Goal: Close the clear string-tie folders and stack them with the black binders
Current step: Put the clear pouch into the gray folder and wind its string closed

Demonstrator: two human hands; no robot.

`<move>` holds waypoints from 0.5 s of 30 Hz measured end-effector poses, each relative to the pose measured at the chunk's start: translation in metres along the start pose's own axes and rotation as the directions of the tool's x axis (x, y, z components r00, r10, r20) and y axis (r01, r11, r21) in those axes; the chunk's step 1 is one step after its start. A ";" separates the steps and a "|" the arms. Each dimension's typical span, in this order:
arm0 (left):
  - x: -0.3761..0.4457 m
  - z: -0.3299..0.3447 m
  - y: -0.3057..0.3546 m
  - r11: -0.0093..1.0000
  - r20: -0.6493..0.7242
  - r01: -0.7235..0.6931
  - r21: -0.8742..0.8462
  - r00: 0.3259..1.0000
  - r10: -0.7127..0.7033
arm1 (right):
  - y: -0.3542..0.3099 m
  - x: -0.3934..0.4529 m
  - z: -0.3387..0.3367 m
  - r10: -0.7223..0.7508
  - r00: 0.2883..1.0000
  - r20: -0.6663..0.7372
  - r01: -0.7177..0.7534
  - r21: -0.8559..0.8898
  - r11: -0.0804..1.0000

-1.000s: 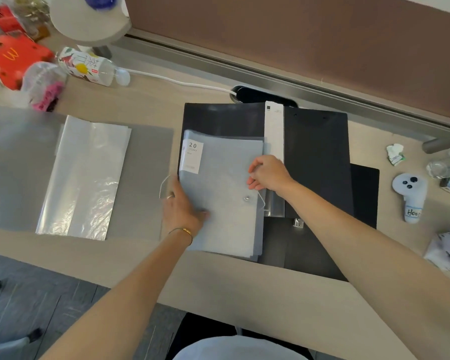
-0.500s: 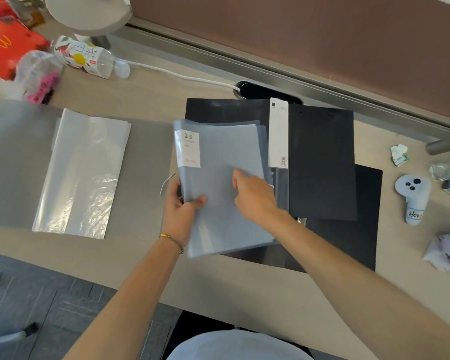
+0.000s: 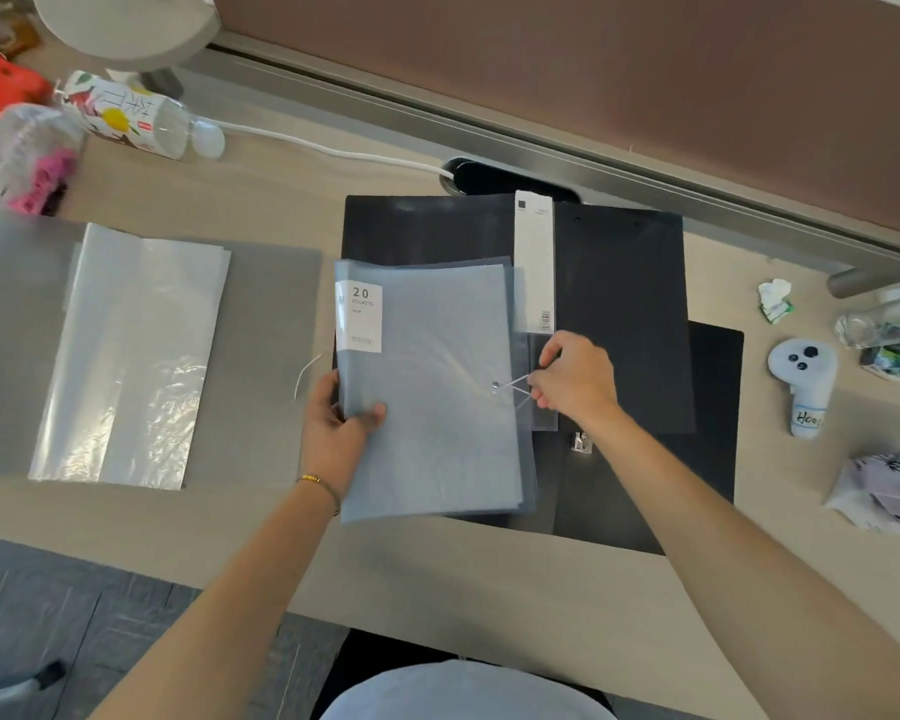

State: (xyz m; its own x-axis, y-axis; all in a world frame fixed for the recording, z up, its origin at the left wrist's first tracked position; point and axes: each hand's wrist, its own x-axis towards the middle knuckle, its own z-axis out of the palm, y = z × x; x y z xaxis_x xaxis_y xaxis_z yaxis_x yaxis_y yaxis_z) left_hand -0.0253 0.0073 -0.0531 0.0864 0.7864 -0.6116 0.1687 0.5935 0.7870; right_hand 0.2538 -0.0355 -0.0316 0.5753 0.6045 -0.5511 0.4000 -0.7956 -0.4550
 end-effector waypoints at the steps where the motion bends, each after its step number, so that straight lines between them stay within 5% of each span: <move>1: 0.000 0.000 0.001 1.000 0.000 -0.005 0.020 1.000 0.005 | -0.002 0.005 -0.001 -0.008 1.000 0.012 0.008 -0.010 1.000; 9: -0.006 0.012 0.007 0.991 -0.033 -0.063 0.115 0.997 0.067 | -0.043 0.025 0.012 -0.223 0.972 0.075 0.233 -0.178 0.956; 15: -0.012 0.029 0.016 0.992 -0.039 -0.116 0.045 0.992 0.118 | -0.065 -0.017 0.044 -0.397 0.882 0.253 0.467 -0.577 0.670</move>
State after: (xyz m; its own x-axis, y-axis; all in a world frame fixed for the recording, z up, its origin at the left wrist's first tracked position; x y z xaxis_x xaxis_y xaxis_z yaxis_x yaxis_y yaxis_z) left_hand 0.0045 0.0020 -0.0357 0.0671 0.8570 -0.5109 0.2018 0.4898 0.8481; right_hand 0.1869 0.0078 -0.0236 0.1686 0.8596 -0.4824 0.9484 -0.2748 -0.1582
